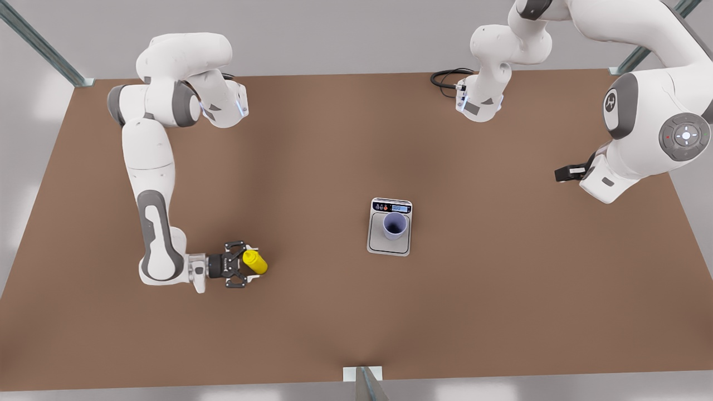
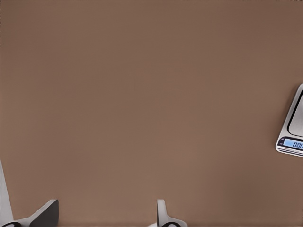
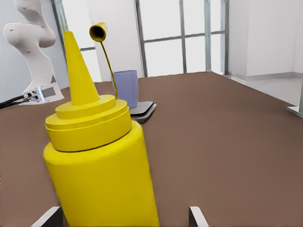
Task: Move cup to the weight, pick up sauce bottle, pour sauce
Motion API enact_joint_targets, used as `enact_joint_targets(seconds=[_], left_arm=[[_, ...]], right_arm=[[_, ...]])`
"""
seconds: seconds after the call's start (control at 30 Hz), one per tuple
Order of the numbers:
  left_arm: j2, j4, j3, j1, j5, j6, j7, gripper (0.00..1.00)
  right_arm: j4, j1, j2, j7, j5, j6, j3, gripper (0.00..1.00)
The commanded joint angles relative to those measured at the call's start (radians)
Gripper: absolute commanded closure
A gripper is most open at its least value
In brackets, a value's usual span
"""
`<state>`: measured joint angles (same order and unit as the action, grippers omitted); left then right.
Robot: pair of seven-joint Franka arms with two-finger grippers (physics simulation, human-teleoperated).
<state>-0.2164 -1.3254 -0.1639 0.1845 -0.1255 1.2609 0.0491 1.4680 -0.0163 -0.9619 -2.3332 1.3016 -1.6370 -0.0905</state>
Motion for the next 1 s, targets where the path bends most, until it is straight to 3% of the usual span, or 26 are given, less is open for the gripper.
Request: enact_joint_targets(seconds=[0.0,0.2,0.4,0.5,0.6,0.73,0.8,0.83,0.9,0.97], left_arm=[[0.0,0.0,0.001,0.0,0.0,0.0,0.0,0.0],[0.0,0.0,0.0,0.0,0.0,0.0,0.0,0.0],[0.0,0.0,0.0,0.0,0.0,0.0,0.0,0.0],[0.0,0.0,0.0,0.0,0.0,0.0,0.0,0.0],[-0.001,0.002,0.0,0.0,0.0,-0.002,0.002,0.0],[0.0,0.002,0.0,0.001,0.001,-0.012,0.0,0.0],[0.0,0.002,0.0,0.001,0.001,-0.014,0.0,0.0],[0.0,0.002,0.001,0.001,0.001,-0.015,0.002,0.0],[-0.001,0.002,0.0,0.004,0.0,-0.015,0.002,0.0],[-0.008,0.003,0.0,0.004,-0.002,-0.014,0.008,0.0]], right_arm=[[0.0,0.002,0.0,0.0,-0.001,0.0,0.0,0.0],[0.014,0.044,0.003,-0.002,-0.045,0.043,-0.006,0.0],[0.037,0.19,0.051,0.018,-0.284,0.16,-0.008,0.0],[-0.09,0.184,0.121,0.36,-0.452,0.195,-0.107,0.0],[-0.253,0.184,0.163,0.92,-0.642,0.187,-0.107,0.0],[-0.382,0.133,0.184,1.357,-0.858,0.163,-0.13,0.0],[-0.335,-0.004,0.279,1.567,-0.929,0.085,-0.218,0.0],[-0.31,-0.008,0.341,1.719,-0.995,0.072,-0.216,0.0],[-0.176,-0.002,0.497,1.905,-1.142,0.0,-0.143,0.0],[-0.129,-0.013,0.603,2.039,-1.15,0.005,-0.11,0.0]])
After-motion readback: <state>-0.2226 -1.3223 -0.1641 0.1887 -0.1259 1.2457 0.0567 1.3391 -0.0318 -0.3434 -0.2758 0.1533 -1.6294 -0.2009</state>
